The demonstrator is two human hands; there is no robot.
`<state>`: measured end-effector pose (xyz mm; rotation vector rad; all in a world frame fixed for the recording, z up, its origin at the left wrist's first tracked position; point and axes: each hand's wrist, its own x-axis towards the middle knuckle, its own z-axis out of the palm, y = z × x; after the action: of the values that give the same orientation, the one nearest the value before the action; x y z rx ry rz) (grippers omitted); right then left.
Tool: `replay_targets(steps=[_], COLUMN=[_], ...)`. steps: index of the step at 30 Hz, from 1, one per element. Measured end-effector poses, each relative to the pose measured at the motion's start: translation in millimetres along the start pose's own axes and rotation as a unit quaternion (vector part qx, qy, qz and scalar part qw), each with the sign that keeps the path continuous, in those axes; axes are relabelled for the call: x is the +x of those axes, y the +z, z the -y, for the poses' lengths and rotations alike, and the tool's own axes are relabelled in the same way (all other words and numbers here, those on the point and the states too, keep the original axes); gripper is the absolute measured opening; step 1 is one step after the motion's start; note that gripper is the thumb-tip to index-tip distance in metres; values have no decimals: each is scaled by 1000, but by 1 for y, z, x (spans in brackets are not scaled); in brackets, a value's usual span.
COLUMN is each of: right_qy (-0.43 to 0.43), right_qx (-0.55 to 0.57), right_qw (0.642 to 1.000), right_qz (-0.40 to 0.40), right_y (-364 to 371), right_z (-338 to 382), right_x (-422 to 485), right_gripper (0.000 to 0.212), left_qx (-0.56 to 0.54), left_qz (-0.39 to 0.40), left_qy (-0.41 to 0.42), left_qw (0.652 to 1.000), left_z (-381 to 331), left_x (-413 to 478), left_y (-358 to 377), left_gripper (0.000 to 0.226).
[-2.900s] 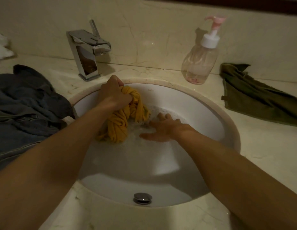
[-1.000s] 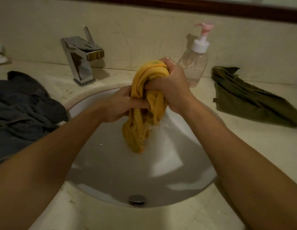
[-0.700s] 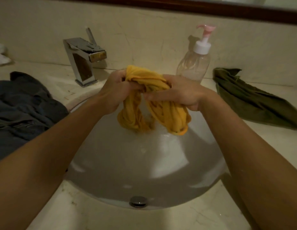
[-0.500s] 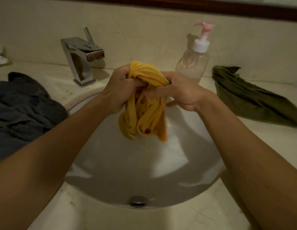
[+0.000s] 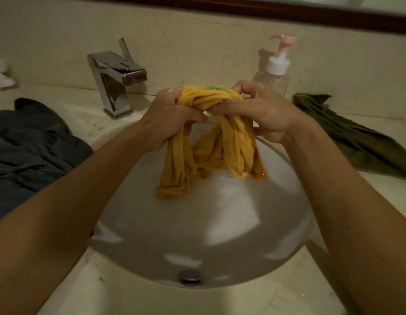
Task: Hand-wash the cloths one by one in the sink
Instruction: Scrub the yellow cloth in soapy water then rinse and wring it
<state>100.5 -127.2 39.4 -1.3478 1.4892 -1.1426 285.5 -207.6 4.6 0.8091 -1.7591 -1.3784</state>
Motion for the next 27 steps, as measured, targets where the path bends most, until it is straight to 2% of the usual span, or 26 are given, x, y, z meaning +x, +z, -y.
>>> replay_targets(steps=[2, 5, 8, 11, 14, 17, 19, 22, 27], right_qy=[1, 3, -15, -60, -96, -114, -125, -141, -120], right_qx=[-17, -29, -75, -84, -56, -37, -23, -6, 75], right_qw=[1000, 998, 995, 994, 993, 993, 992, 989, 989], right_qz=[24, 53, 57, 43, 27, 14, -17, -49, -46], right_y=[1, 6, 8, 12, 17, 19, 19, 22, 29], right_z=[-2, -7, -11, -11, -6, -1, 1, 3, 17], right_x=[0, 1, 4, 6, 7, 6, 6, 5, 2], right_gripper=[29, 26, 35, 30, 30, 31, 29, 32, 34], left_qx=[-20, -45, -64, -85, -149, -195, -169, -76, 20], left_qz=[4, 11, 5, 4, 28, 103, 127, 116, 132], left_qy=[9, 11, 15, 20, 29, 57, 61, 54, 46], left_qw=[1000, 999, 998, 996, 988, 974, 976, 989, 990], left_z=[-3, -3, -3, -4, -6, -10, -3, 19, 38], left_x=[0, 0, 0, 2, 3, 1, 0, 0, -12], left_y=[3, 6, 9, 12, 15, 20, 22, 23, 22], left_gripper=[20, 24, 20, 16, 51, 56, 68, 94, 83])
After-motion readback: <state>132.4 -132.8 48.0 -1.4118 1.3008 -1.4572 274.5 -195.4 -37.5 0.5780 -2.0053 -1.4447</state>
